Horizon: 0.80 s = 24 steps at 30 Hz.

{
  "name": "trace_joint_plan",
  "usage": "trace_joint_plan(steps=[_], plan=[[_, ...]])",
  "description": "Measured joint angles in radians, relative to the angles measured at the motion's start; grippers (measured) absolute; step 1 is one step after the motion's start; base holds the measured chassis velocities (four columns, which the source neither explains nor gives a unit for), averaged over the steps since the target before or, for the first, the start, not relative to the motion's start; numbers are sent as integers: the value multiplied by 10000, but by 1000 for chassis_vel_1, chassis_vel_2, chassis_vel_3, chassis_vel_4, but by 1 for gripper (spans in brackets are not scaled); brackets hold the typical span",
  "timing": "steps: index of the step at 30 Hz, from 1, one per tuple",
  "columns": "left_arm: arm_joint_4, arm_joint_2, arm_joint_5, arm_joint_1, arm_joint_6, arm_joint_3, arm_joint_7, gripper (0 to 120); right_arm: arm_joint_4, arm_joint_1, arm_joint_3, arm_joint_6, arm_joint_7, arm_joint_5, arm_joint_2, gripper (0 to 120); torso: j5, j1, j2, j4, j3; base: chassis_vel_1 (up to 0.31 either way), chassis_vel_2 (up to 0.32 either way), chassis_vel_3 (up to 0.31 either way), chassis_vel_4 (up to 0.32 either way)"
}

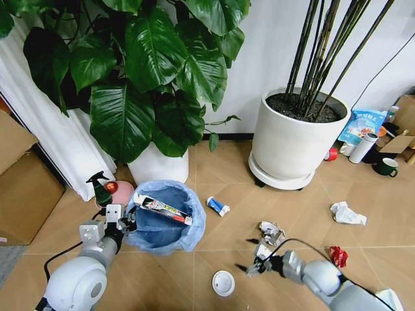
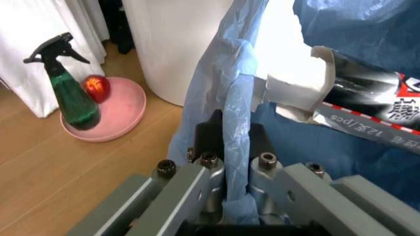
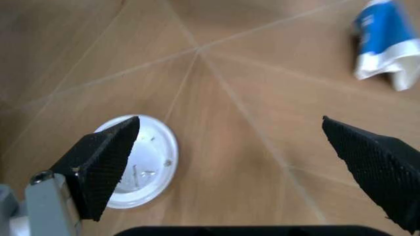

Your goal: Pick up the trash bin and place the garbage on the floor into it.

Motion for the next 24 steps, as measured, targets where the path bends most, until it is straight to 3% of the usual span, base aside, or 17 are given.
trace_joint_plan(steps=[5, 7, 13, 17, 24], plan=[[-16, -48, 18, 12, -5, 0, 8, 0, -160, -73, 66, 387, -1135, -180, -422, 100, 0, 0, 0, 4, 0, 0, 0, 0, 0], [-46, -97, 34, 25, -12, -21, 12, 0, -489, -144, 25, 1022, -2373, -260, -1083, 100, -6, 0, 0, 4, 0, 0, 0, 0, 0], [-69, -138, 73, 67, -18, -46, 14, 0, -967, -217, -559, 1704, -4137, -360, -2117, 100, -7, 0, 0, 6, 0, 0, 0, 0, 0], [-69, -191, 132, 72, -34, -47, 19, 0, -1395, -79, -1429, 2080, -4679, -517, -2573, 100, 0, 0, 0, 8, 0, 0, 0, 0, 0], [-38, -224, 178, 0, -40, -9, 17, 0, -2757, 945, -4204, 2426, -4835, -1030, -2656, 98, 3, 0, 0, 6, 0, 0, 0, 0, 0]])
